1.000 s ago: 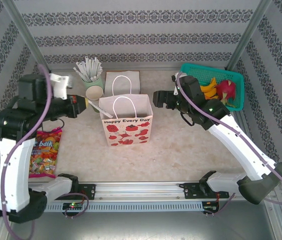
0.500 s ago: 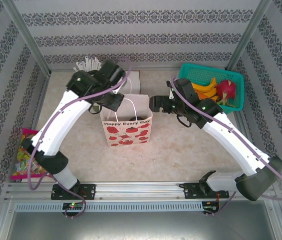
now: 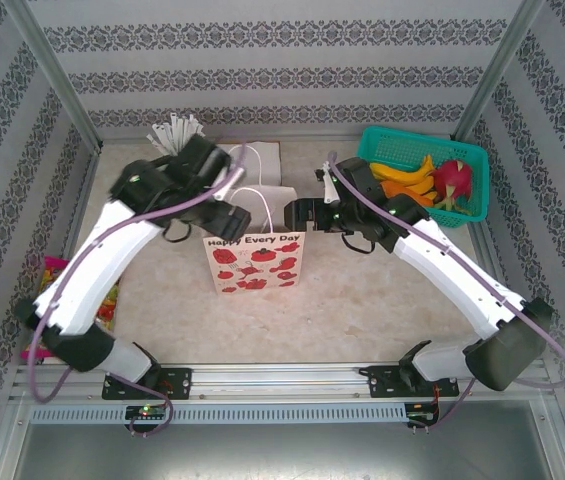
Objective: Pack the takeout coffee
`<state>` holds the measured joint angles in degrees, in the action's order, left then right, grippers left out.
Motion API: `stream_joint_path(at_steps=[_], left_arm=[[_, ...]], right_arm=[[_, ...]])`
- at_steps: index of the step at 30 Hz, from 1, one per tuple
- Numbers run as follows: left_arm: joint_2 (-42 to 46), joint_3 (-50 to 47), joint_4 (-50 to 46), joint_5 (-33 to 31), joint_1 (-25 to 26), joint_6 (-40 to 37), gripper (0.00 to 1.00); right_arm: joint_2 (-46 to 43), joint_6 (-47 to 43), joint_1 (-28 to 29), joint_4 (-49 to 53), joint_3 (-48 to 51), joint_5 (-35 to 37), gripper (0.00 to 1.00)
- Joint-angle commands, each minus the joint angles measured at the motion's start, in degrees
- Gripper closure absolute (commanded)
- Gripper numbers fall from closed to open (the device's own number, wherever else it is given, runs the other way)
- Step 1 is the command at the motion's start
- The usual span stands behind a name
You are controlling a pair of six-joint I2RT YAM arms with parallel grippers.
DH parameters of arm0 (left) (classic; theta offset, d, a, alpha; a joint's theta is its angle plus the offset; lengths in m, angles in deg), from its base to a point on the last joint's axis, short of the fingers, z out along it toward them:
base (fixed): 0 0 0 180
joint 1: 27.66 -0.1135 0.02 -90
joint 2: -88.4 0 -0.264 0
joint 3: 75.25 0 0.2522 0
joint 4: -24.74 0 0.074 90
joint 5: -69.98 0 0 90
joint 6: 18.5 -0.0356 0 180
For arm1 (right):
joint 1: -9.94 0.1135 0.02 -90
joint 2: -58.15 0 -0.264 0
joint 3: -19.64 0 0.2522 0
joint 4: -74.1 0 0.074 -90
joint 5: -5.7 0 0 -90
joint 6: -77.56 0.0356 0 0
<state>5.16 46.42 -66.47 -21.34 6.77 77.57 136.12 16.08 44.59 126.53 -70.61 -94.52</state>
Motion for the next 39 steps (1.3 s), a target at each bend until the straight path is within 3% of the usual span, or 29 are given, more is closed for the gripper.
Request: stream_joint_path(at_steps=[1,4,8,13,17,23,30,39], left_arm=[[6.46,-4.68,4.37,-0.09,-5.77,3.48,0.13],[9.27,-9.08,3.86,-1.71,-11.58,6.99,0.13],[9.50,-14.04,5.11,2.70,-16.04,9.50,0.18],[7.14,-16.51,11.43,11.73,-16.40,11.02,0.23],[4.24,-17.06,13.70,13.48,-16.47,11.51,0.32],[2.08,-16.67,12.20,5.96,-16.50,12.04,0.70],[4.37,-17.69,10.95,2.85,-16.75,11.87,0.99],[7.62,-18.62,6.19,0.08,-22.20,9.85,1.00]], right_arm=[[2.12,-1.31,0.90,-1.59,-1.91,-7.54,0.02],[3.65,-0.34,2.10,-2.83,-3.50,-9.89,0.02],[4.14,1.25,2.45,-1.27,-5.73,-4.20,0.02],[0.60,1.69,1.17,-1.30,-5.45,0.94,0.02],[-2.07,0.91,-0.25,-1.07,-4.02,7.60,0.02],[-0.76,0.05,-5.67,-1.27,-4.34,10.01,0.02],[6.96,0.81,-11.37,-3.82,-6.41,7.80,0.02],[23.41,0.57,-12.72,-5.51,-14.94,2.49,0.02]])
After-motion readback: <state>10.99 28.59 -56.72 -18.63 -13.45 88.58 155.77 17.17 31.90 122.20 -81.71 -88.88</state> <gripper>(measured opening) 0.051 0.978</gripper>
